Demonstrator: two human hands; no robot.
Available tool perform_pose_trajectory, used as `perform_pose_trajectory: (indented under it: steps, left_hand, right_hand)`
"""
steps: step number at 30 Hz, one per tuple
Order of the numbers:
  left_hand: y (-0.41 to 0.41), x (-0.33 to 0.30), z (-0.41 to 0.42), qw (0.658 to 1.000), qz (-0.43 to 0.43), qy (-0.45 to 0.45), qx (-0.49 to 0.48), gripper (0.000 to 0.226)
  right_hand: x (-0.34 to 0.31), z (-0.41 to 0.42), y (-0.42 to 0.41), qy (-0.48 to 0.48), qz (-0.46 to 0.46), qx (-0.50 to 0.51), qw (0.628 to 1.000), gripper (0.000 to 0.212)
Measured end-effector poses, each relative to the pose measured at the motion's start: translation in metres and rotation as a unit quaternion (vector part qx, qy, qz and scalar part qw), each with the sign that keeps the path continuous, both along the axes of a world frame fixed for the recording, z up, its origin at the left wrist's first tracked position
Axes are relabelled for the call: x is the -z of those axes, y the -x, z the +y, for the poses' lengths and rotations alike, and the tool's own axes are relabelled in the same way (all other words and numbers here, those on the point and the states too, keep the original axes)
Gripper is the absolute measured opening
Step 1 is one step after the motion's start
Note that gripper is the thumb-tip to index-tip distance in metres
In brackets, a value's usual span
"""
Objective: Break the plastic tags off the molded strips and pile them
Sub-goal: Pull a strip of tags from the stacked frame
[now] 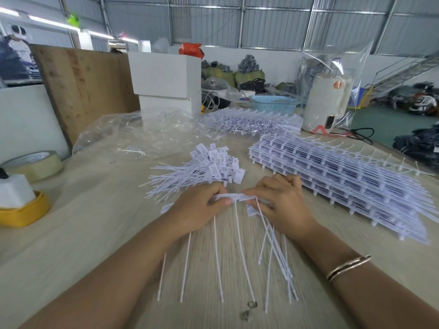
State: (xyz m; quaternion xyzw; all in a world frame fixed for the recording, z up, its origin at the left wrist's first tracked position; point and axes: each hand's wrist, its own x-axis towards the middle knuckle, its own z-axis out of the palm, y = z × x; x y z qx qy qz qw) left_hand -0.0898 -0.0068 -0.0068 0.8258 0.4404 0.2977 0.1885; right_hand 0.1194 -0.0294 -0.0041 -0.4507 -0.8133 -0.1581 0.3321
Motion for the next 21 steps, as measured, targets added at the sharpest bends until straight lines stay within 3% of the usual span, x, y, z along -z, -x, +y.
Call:
perform_pose_trajectory:
  steps: [6,11,15,19,21]
  left_hand:
    - [-0.001,-0.001,0.000,0.999,-0.038,0.002,0.016,0.011]
    - [-0.008,-0.003,-0.003,0.998,-0.043,-0.040,0.018,0.006]
    - [-0.003,-0.001,-0.003,0.998,-0.053,-0.020,0.034,0.009]
    - [0.003,0.002,0.001,0.996,-0.084,0.002,0.000,0.011]
    - [0.003,0.004,0.004,0.997,-0.071,0.008,-0.018,0.008]
  right_hand:
    - [0.005,0.006,-0.001,0.111,0.111,-0.018,0.988,0.014]
    - [0.002,0.008,-0.001,0.187,0.208,-0.055,0.959,0.023]
    - [-0.001,0.010,-0.015,0.209,0.435,-0.043,0.875,0.022]
    - [0.002,0.011,-0.022,0.209,0.312,-0.020,0.927,0.018]
    - [0.004,0.011,-0.018,0.220,0.259,-0.048,0.939,0.034]
